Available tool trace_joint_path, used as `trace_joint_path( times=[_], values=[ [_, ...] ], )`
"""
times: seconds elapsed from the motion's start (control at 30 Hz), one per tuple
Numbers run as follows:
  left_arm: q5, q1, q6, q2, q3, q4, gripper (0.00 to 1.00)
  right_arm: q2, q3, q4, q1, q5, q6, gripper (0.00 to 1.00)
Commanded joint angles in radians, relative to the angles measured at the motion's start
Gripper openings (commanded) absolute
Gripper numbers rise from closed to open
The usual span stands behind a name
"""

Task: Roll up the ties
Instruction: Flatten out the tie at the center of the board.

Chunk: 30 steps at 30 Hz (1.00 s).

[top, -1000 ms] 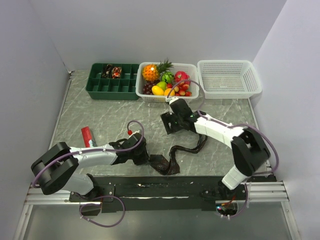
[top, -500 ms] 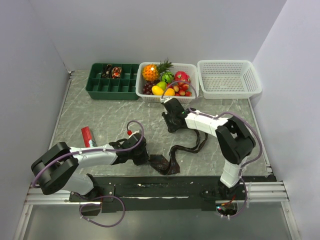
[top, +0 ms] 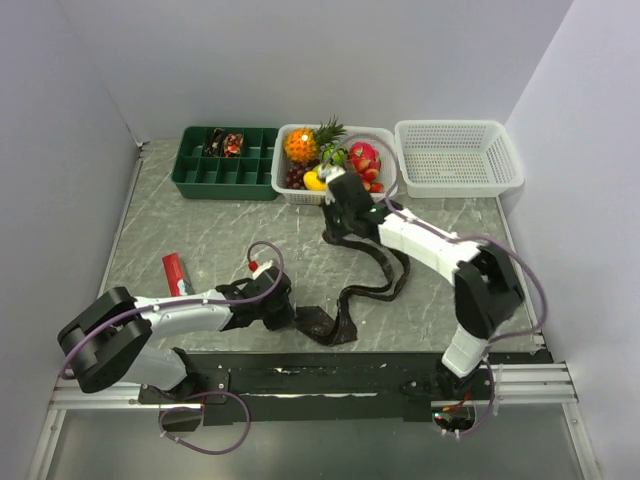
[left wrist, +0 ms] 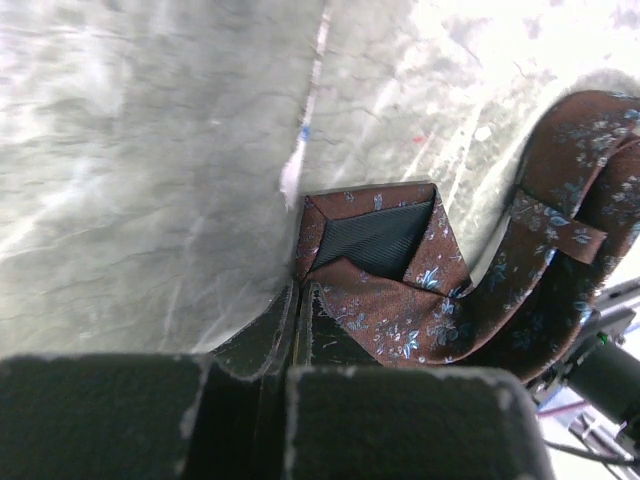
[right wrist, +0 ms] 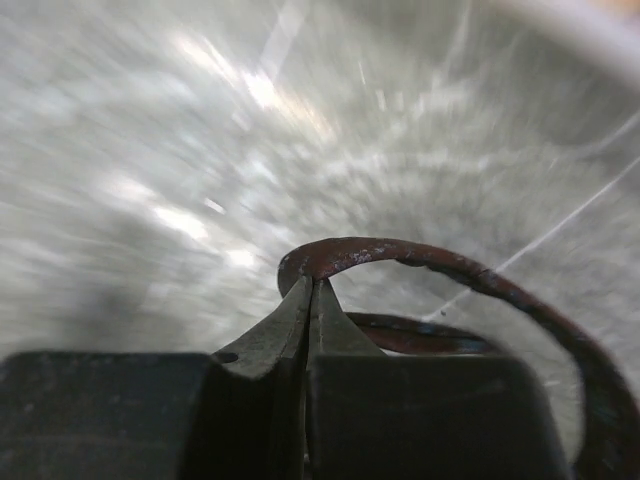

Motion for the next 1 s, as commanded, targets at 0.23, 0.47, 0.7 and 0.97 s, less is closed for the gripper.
trace_joint_path(
  times=[0.23,0.47,0.7,0.97],
  values=[
    [-0.276,0.002,-0.187,-0.108,-0.056,-0.361,0.01,-0.535,-0.224,0.225,-0.273,-0.102,0.336,0.0],
    [-0.33,0.002,-0.269,-0.18,-0.074,-0.409,0.01,-0.772,-0.515,0.222,-0.554,-0.033,0.444,0.0],
    [-0.368,0.002,-0.284,-0.171,-0.039,-0.457,0.01,-0.863,-0.63,0.129,-0.738,0.089,0.487,0.0],
    [-0.463,-0.001,-0.283,-0.251,-0.001,-0.56,0.01,-0.823,-0.688,0.136,-0.995,-0.009,0.548,0.0]
  ],
)
